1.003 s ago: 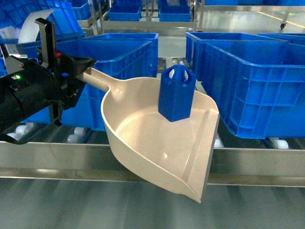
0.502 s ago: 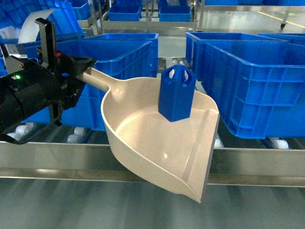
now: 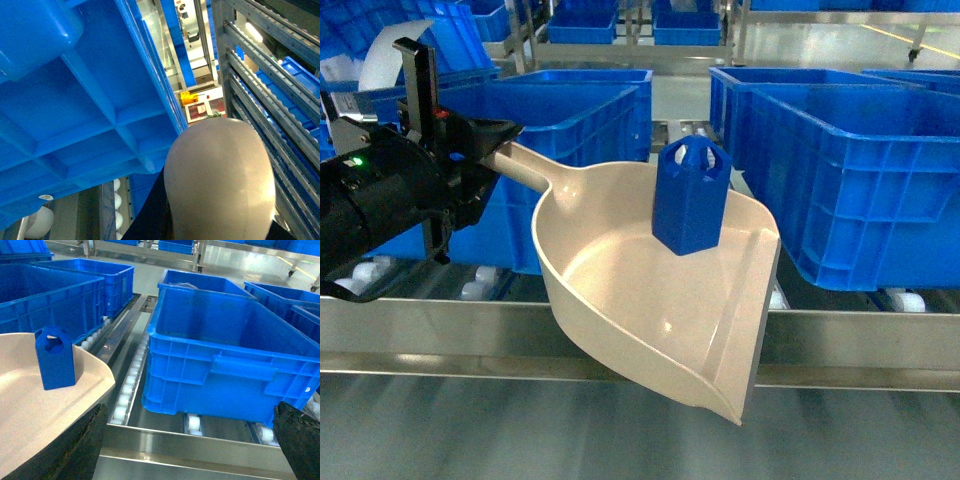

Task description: Place part in tray to right shelf

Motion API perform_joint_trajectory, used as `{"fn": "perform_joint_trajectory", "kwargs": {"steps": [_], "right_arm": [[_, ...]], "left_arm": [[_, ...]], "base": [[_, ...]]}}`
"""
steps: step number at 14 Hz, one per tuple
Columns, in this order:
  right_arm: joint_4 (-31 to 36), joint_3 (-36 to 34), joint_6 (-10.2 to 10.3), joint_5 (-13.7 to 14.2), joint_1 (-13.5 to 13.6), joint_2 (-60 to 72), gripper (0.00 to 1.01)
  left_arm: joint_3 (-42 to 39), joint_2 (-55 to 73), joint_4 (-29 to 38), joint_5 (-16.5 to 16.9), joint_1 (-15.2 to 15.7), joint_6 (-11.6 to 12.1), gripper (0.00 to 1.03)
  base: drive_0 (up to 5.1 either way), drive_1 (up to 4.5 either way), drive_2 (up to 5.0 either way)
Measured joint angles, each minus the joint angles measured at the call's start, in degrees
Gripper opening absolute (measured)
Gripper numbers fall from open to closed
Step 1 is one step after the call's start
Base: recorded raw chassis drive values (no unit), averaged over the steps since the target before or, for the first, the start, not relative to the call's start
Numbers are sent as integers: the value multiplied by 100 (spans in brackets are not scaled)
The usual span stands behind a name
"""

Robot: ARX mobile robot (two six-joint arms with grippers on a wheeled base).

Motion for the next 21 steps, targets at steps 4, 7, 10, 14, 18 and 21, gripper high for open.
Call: {"fn": "perform_joint_trajectory", "kwargs": {"steps": [4, 7, 10, 14, 18, 21], "right_arm": [[0, 0, 0, 2, 0, 0, 98], [0, 0, 0, 0, 0, 0, 98], [0, 0, 0, 0, 0, 0, 98], [-2, 0, 0, 2, 0, 0, 98], [0, 0, 0, 2, 0, 0, 98], [0, 0, 0, 2, 0, 0, 98]], "left_arm": [[0, 0, 0, 0, 0, -2, 16], [0, 0, 0, 0, 0, -2, 16], [2, -131, -481, -319, -52, -92, 16], [-715, -1021, -424, -1344, -302, -413, 16], [-911, -1818, -981, -1202, -310, -389, 16], [-103, -2656, -2153, -1425, 319, -297, 16]], "base": [[0, 0, 0], [0, 0, 0], [0, 0, 0], [0, 0, 0], [0, 0, 0], [0, 0, 0]]}}
